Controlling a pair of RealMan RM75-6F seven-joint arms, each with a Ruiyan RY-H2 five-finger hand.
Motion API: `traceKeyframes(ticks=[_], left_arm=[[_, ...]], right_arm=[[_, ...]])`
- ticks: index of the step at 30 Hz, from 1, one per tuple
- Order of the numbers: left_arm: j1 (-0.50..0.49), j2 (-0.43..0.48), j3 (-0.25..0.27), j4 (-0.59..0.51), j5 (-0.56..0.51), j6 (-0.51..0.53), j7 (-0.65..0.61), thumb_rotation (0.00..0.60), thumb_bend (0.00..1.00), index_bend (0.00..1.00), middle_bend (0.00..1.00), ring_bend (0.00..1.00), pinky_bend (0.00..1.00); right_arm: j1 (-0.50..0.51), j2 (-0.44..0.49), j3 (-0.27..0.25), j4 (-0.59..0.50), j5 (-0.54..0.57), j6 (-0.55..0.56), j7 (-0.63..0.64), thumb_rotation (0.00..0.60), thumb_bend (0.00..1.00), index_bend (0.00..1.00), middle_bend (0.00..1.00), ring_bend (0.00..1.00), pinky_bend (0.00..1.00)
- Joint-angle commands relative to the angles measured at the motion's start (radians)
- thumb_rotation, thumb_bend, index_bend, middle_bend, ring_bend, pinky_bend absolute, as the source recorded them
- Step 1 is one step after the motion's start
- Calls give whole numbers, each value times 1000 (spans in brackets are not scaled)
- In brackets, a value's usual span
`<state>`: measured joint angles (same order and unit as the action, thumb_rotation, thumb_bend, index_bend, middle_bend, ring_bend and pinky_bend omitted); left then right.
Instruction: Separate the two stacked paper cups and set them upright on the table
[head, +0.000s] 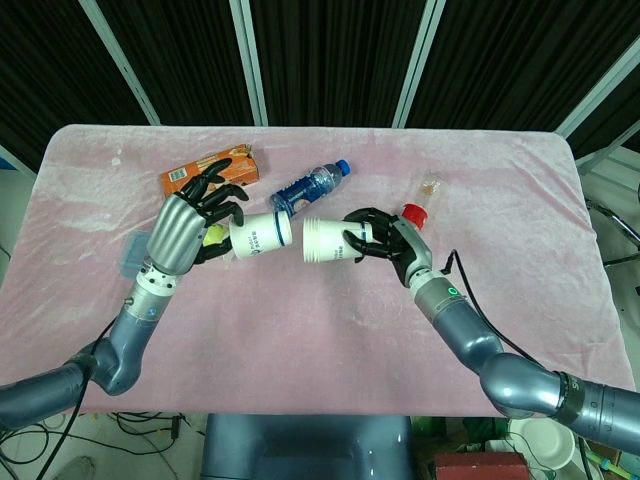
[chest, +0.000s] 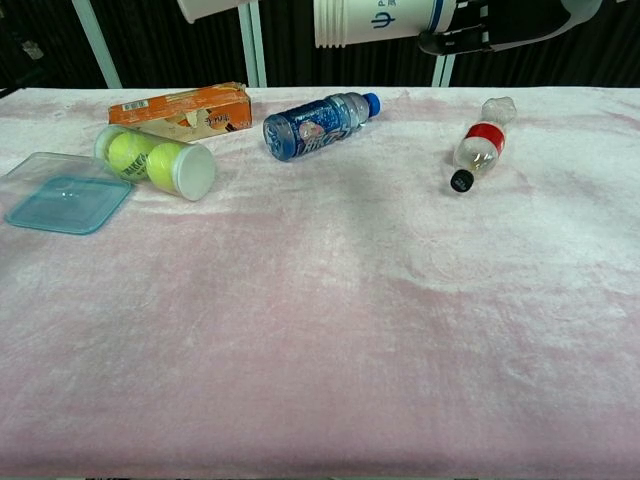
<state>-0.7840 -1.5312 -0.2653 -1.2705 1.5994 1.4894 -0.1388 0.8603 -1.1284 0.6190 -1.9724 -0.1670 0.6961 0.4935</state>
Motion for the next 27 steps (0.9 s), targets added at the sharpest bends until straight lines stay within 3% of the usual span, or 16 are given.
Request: traceKeyframes(ticks=[1,9,11,14,20,27], left_arm=[[20,44,2,-26,-8,1,-6,600,513,696,420,97,317],[50,182,28,-148,-56,-105,23,600,512,693,419,96,316],[49,261,70,-205,-82,-220,86,600,511,691,419,96,316],[39,354,83,-295,-129,-324,167,600,510,690,419,95,315],[-16,493,99,-442,-281,-557,367,600,511,684,408,78,278],[-87,587,119,-567,-510,-746,502,600,524,662,377,49,208]], right_arm=[[-8,13,-27,17,-59,21,-42,600,359,537,393,508,584],[-34,3,-104,46,-280,100,-158,600,371,537,393,508,584],[-35,5,-162,70,-399,125,-254,600,377,537,391,508,584],[-50,-22,-204,93,-535,182,-314,600,388,537,388,508,584],[-61,-65,-331,166,-822,286,-518,600,394,539,383,499,584],[-88,-118,-431,230,-1005,356,-654,600,394,539,384,493,583]])
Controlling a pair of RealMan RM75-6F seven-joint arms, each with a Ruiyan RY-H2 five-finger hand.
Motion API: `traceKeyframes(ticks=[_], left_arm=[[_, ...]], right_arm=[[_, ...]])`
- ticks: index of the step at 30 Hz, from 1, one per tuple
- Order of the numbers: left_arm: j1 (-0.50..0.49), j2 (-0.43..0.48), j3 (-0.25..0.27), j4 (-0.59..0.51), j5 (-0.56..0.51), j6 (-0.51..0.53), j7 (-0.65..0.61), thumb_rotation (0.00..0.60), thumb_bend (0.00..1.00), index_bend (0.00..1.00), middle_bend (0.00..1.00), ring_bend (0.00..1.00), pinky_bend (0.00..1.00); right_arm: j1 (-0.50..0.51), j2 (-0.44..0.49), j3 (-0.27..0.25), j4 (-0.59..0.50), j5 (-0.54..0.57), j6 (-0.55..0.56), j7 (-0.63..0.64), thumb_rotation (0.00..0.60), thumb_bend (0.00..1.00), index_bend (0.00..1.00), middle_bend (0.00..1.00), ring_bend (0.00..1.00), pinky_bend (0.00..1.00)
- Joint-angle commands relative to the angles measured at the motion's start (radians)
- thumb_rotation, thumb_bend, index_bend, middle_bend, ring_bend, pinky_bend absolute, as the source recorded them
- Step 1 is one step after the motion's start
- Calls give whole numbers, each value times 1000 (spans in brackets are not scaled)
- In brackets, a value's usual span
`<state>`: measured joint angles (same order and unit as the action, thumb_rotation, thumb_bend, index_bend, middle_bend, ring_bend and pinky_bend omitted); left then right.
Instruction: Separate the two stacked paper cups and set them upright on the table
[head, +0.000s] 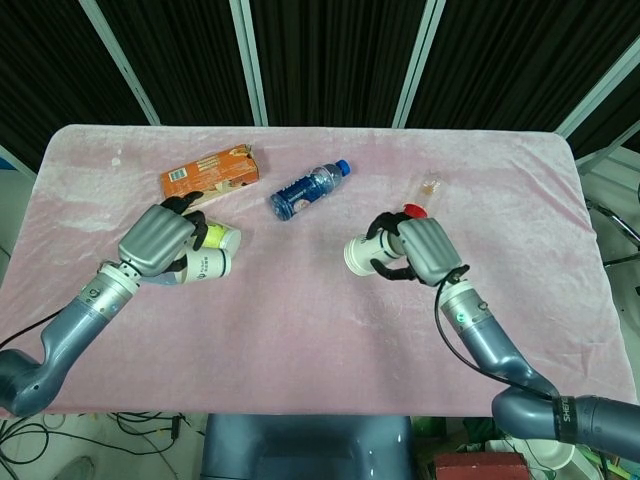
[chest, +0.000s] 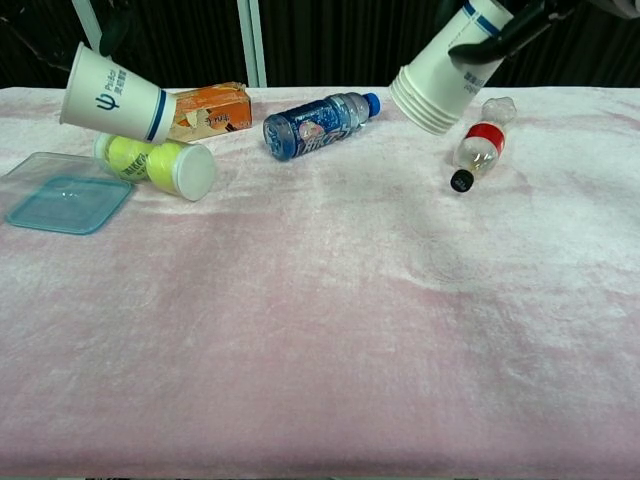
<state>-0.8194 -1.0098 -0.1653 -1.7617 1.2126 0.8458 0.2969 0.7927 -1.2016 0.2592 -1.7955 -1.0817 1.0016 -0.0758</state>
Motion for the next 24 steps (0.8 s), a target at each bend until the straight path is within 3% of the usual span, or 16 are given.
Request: traceKeyframes(ticks=[1,11,15,24], left_arm=[[-65,78,23,-88,-165,-122,86,600,527,658,371,43,195],[-165,64,122,-99,-406,-163,267,600,526,642,349,19,135],[-231,8,195,-72,-541,-151,374,600,527,627,343,11,122],[-304,-121,275,0,-701,-81,486,600,515,594,331,0,101]], right_arm=[[-25,-60,-83,67,-109,60,-97,600,394,539,384,493,583],[-63,-201,-157,221,-220,100,-134,600,394,546,383,493,582],[-57,-208,-172,237,-212,40,-140,600,394,546,382,491,579],[-70,-249,-176,294,-226,16,-107,600,394,547,381,491,579]])
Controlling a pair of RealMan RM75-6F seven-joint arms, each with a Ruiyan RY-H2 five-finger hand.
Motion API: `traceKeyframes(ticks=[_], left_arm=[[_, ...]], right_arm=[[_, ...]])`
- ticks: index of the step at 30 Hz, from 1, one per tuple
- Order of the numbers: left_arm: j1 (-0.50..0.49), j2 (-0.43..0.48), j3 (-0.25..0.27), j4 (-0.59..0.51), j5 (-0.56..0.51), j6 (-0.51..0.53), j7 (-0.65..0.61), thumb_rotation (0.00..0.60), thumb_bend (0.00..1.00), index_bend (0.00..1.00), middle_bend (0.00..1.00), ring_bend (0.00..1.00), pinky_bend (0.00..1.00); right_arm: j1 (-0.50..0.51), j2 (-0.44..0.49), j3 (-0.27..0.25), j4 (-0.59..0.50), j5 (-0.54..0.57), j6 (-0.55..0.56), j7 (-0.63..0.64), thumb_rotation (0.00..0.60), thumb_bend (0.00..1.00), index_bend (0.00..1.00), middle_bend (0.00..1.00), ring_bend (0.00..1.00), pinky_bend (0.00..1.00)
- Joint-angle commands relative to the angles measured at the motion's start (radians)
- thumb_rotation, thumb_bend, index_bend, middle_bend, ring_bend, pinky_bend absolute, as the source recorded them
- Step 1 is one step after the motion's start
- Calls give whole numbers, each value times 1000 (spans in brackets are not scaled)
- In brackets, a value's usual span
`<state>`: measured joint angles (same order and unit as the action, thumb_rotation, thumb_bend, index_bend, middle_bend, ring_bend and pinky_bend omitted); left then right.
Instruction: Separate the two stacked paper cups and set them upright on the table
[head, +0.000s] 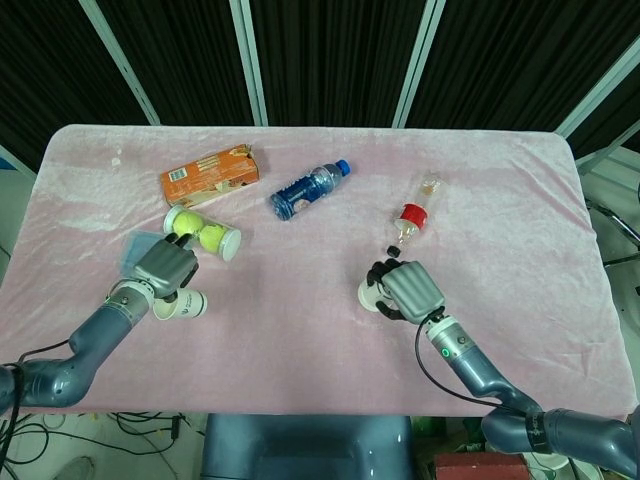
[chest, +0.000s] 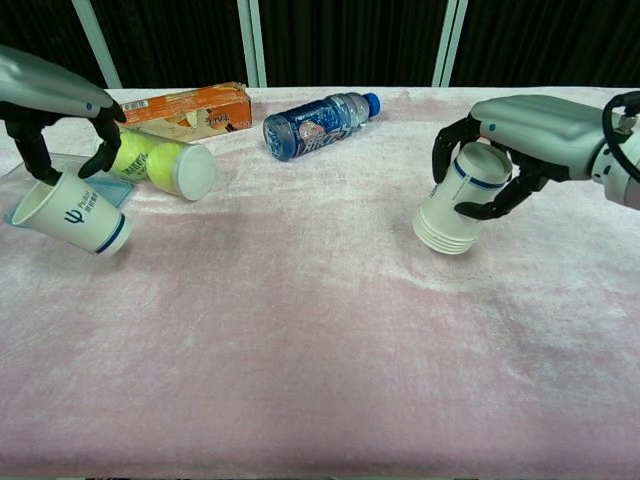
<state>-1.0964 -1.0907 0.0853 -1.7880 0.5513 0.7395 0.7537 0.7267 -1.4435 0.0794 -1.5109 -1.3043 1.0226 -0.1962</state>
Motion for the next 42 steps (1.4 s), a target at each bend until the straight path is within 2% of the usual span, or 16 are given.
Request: traceKeyframes(ticks=[1,8,14,21,24,28,38,42], left_arm=[[-31,-51,26,31,-48,31,33,600,512,592,331,0,100],[-58,-121,42,70,-98,51,51,600,464,555,315,0,87],[-74,-150,55,79,-121,76,69,600,394,477,302,0,76],[-75,-141,49,51,-101,104,54,600,315,365,288,0,76],[-75,-127,43,37,-97,118,46,600,289,322,280,0,76],[-64,-95,24,8,-79,135,10,600,258,309,262,0,72],[-12,15,-30,-59,21,138,-126,600,198,284,233,0,51],[51,83,-71,-89,129,144,-258,600,164,267,215,0,47]], right_arm=[[-5,-7,5,11,-5,-5,18,600,394,547,381,491,579],[-16,0,6,16,-1,-28,45,600,394,547,381,491,579],[-24,-5,6,34,-3,-41,72,600,395,547,380,491,579],[-33,0,4,40,-10,-49,75,600,394,547,377,490,573],[-38,-3,0,50,-8,-51,62,600,395,542,363,475,528],[-44,-15,-7,70,-10,-48,23,600,357,443,291,402,417],[-44,4,-7,-3,44,-71,-103,600,174,187,16,207,296],[-53,39,10,-69,59,-49,-117,600,116,142,0,174,254]])
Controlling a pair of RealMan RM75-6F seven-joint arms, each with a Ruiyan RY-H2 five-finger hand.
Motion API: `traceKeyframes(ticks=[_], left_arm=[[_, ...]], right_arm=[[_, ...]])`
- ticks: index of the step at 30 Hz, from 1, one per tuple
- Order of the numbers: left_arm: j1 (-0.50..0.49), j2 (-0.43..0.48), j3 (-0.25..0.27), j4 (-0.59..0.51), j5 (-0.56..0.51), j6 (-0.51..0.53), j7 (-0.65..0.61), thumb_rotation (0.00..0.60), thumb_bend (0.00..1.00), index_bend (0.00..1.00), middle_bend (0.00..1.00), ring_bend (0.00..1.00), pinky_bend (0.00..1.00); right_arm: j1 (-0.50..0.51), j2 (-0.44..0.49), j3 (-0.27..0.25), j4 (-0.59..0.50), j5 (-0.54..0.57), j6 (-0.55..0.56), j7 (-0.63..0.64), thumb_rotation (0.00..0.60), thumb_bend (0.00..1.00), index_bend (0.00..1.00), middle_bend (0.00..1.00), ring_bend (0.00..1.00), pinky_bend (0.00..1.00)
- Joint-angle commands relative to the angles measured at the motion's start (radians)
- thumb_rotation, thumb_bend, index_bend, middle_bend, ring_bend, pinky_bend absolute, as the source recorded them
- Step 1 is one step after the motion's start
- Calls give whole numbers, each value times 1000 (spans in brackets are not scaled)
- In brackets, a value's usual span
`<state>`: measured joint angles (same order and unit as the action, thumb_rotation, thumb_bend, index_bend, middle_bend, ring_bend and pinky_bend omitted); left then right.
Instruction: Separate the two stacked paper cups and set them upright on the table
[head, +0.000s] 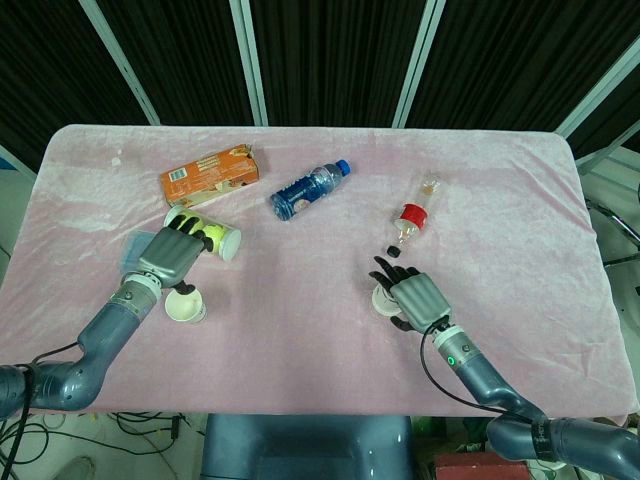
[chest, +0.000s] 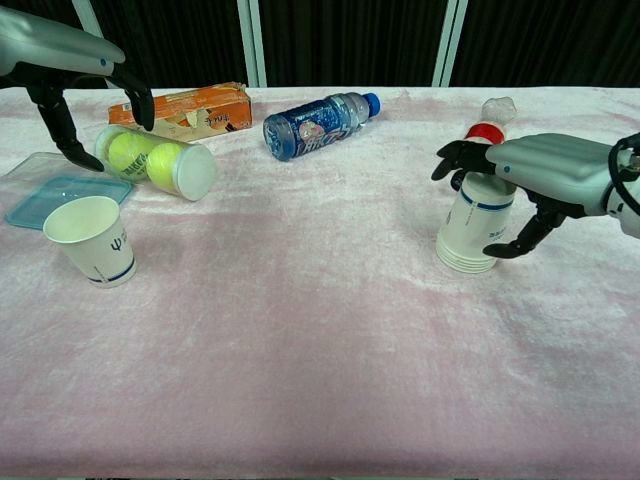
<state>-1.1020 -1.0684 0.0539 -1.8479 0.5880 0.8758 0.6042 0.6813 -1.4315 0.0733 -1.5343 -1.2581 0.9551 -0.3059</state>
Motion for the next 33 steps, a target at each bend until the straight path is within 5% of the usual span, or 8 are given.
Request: traceKeyframes(ticks=[1,7,15,26,33], left_arm=[[76,78,-49,-38,127,13,-144,600,163,265,210,0,45],[243,184,-79,-73,393,164,-347,600,163,257,196,0,42],[494,283,-7,-86,623,384,-501,600,162,250,171,0,131],[792,242,102,30,872,661,-599,600,162,241,164,0,121],[897,130,95,172,903,740,-613,600,163,241,158,0,42]], right_arm=[[-13,38,22,-60,9,31,1,600,111,138,0,173,247],[-66,193,75,-118,1,136,56,600,109,134,0,178,233],[-204,374,77,2,-41,280,221,600,110,134,0,182,233],[-400,369,-33,203,-179,480,357,600,110,134,0,188,232],[-478,355,-76,192,-261,582,347,600,110,132,0,188,232]])
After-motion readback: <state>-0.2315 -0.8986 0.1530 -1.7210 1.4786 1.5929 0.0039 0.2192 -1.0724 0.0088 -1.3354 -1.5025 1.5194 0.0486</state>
